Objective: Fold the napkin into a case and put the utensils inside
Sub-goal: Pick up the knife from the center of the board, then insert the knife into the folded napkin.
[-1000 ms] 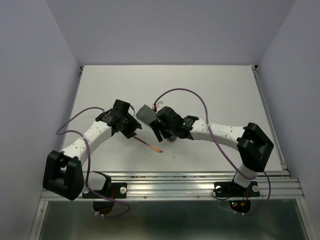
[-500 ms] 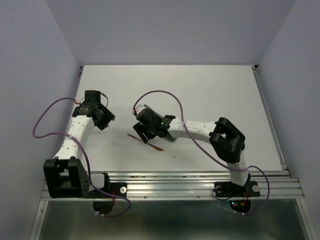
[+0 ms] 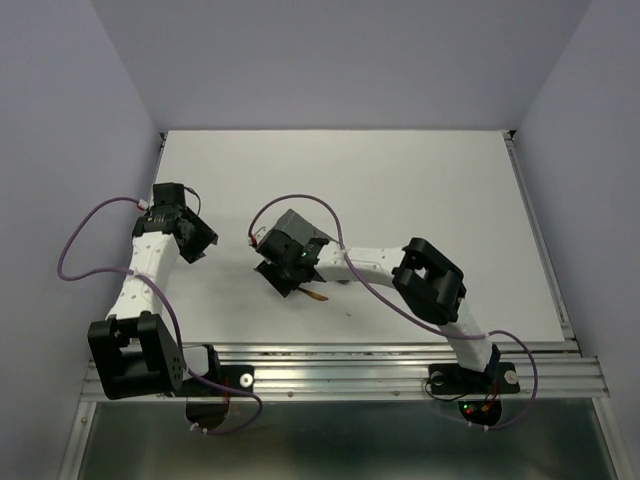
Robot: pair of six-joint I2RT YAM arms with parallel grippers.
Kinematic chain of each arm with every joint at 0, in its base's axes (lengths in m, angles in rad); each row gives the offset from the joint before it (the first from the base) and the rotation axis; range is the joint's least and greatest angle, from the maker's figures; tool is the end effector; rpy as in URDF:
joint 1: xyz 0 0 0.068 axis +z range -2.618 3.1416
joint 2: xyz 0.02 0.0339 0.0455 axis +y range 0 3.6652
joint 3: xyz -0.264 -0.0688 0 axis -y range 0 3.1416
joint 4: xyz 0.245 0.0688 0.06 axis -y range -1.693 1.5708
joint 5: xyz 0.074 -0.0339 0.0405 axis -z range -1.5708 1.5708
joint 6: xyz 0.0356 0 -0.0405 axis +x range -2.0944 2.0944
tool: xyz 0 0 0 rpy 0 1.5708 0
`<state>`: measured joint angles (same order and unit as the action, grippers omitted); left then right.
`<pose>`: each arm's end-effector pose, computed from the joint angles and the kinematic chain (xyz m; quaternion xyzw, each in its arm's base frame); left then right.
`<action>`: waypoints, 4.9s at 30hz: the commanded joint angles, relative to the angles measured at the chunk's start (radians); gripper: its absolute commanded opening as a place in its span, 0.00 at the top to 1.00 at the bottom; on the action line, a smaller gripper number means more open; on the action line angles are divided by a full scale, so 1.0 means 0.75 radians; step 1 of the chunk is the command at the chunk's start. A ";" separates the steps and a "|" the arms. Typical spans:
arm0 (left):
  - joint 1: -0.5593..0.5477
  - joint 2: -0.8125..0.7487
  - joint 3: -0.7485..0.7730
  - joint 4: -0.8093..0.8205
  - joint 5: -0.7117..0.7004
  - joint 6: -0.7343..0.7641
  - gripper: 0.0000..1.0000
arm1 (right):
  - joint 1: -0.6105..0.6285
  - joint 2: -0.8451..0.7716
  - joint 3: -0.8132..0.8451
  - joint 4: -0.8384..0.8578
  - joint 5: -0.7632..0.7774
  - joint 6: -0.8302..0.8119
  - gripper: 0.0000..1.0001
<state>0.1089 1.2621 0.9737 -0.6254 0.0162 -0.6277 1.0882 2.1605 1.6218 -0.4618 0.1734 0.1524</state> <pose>0.2572 0.0275 0.2661 -0.3383 0.8840 -0.0902 0.3098 0.2221 0.4106 0.1669 -0.4094 0.8642 0.0953 0.2763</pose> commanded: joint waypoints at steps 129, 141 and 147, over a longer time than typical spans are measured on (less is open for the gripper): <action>-0.450 1.058 0.747 0.120 0.210 0.013 0.64 | -0.346 -0.164 0.061 -0.243 -0.029 -0.330 0.73; -0.452 1.048 0.722 0.122 0.199 0.021 0.64 | -0.346 -0.140 0.065 -0.245 -0.123 -0.324 0.73; -0.452 1.046 0.720 0.120 0.193 0.025 0.64 | -0.346 -0.138 0.055 -0.245 -0.145 -0.324 0.74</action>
<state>-0.2230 2.0544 1.4948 -0.4984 0.1780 -0.6312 0.8253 2.0949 1.6669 -0.6735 0.0967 -0.0998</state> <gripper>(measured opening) 0.359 0.264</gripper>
